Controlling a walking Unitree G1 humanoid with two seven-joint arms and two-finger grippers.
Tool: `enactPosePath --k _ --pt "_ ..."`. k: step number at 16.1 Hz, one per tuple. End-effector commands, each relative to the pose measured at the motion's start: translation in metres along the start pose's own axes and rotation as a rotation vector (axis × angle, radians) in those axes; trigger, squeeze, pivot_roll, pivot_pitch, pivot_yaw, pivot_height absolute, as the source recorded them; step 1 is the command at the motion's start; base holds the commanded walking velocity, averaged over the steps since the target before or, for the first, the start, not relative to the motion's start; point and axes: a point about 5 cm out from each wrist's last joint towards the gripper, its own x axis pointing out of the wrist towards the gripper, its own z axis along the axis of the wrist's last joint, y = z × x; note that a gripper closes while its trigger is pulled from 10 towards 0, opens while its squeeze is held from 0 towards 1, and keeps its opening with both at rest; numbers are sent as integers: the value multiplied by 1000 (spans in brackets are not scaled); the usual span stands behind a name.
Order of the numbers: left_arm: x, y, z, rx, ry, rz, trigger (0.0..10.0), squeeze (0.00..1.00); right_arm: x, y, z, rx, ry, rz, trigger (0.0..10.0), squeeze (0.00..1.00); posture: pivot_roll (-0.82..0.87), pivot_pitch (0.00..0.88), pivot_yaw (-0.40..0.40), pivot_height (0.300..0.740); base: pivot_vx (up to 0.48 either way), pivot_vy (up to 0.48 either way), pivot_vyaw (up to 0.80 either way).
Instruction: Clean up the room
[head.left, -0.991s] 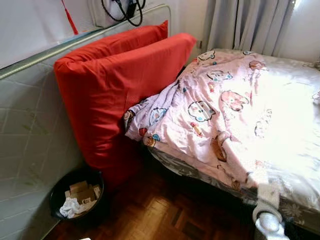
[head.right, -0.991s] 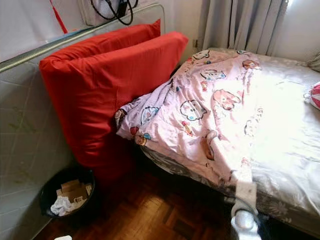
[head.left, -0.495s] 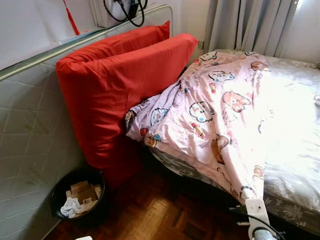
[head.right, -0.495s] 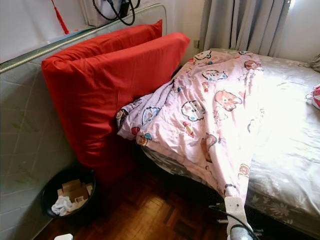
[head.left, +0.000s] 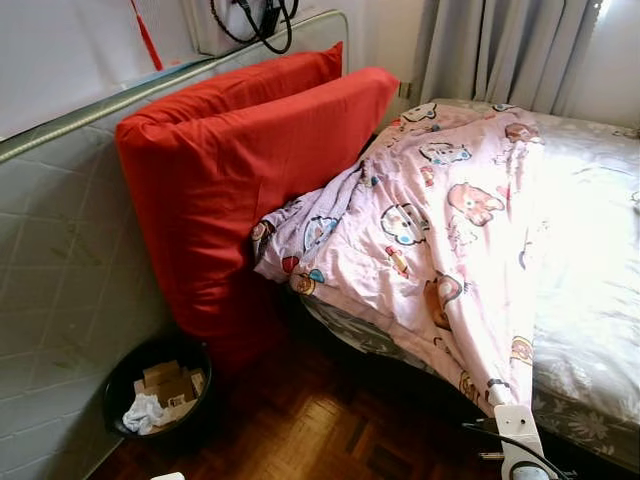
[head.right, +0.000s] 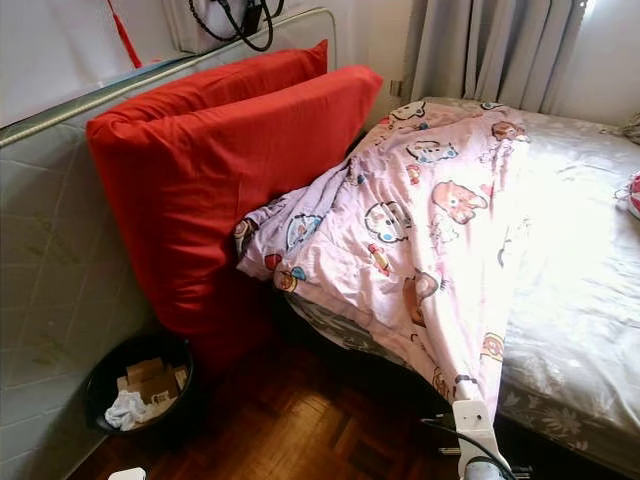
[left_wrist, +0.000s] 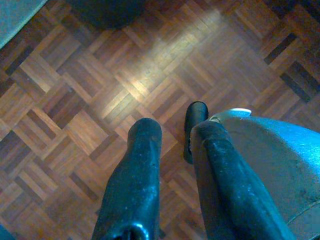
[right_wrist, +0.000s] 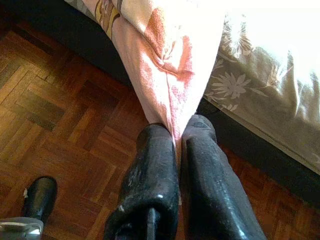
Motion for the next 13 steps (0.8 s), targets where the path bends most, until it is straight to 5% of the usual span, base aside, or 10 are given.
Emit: enactPosePath --k 1,13 --pt "-1 5 -4 18 20 11 10000 0 -2 1 -11 1 42 5 10000 0 71 0 42 740 0 0 0" --pt "-1 5 -4 18 20 11 10000 0 -2 1 -11 1 42 5 10000 0 71 0 42 740 0 0 0"
